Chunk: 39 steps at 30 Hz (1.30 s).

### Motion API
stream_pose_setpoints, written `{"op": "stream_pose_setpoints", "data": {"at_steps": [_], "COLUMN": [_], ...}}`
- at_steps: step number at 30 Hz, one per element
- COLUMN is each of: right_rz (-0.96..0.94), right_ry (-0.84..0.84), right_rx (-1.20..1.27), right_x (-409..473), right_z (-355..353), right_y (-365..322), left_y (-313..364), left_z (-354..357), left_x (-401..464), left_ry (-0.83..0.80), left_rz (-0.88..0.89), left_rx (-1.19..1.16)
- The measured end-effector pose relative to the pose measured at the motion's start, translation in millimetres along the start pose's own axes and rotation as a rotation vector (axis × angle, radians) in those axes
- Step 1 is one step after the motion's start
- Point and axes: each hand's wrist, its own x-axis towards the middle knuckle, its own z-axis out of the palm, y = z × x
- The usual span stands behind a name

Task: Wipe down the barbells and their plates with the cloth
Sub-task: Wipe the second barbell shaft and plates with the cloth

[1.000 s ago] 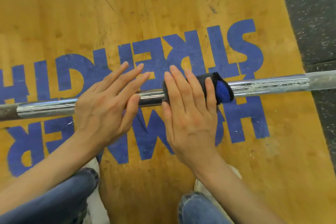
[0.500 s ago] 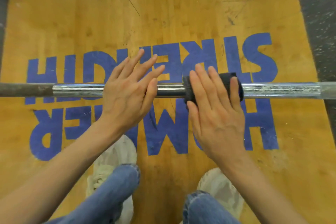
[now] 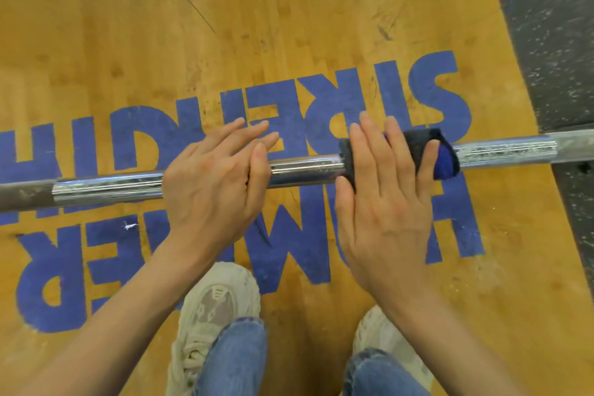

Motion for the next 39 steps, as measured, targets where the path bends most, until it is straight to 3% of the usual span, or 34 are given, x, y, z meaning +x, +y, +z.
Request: {"op": "stream_pose_setpoints", "data": {"at_steps": [2, 5, 8, 11, 14, 16, 19, 22, 24, 27, 30, 32, 35, 37, 39], "right_rz": [-0.09, -0.249, -0.146, -0.025, -0.153, -0.24, -0.137, -0.019, -0.114, -0.229, -0.061, 0.006, -0.175, -0.281, -0.218], "right_ry": [-0.007, -0.047, -0.024, 0.048, 0.061, 0.062, 0.1, 0.137, 0.126, 0.137, 0.199, 0.214, 0.175, 0.204, 0.24], "right_rx": [0.052, 0.02, -0.048, 0.022, 0.09, 0.031, -0.034, 0.097, 0.129, 0.029, 0.034, 0.127, 0.122, -0.001, -0.032], "right_x": [6, 10, 7, 13, 22, 25, 22, 30, 36, 42, 47, 54, 59, 62, 63], "right_z": [9, 6, -3, 8, 26, 31, 33, 43, 52, 56, 53, 56, 68, 73, 73], "right_y": [-20, 4, 36, 12, -19, -3, 30, 6, -14, 13, 46, 31, 3, 23, 51], "left_y": [-2, -5, -4, -4, -10, -7, 9, 12, 7, 0, -1, 0, -4, -8, -8], "left_z": [0, 0, -1, 2, 6, 7, 14, 22, 23, 27, 32, 35, 36, 37, 38], "left_x": [2, 8, 15, 24, 32, 34, 30, 38, 45, 51, 61, 66, 71, 75, 79], "left_ry": [0.005, 0.003, -0.004, -0.005, 0.04, 0.073, 0.069, 0.099, 0.121, 0.145, 0.184, 0.203, 0.215, 0.222, 0.227], "left_rz": [-0.015, -0.027, -0.047, -0.083, -0.058, -0.018, 0.072, 0.066, 0.077, 0.106, 0.103, 0.097, 0.096, 0.099, 0.099], "left_rx": [-0.002, -0.005, 0.027, 0.024, 0.081, 0.116, 0.113, 0.112, 0.112, 0.099, 0.103, 0.112, 0.107, 0.103, 0.095]}}
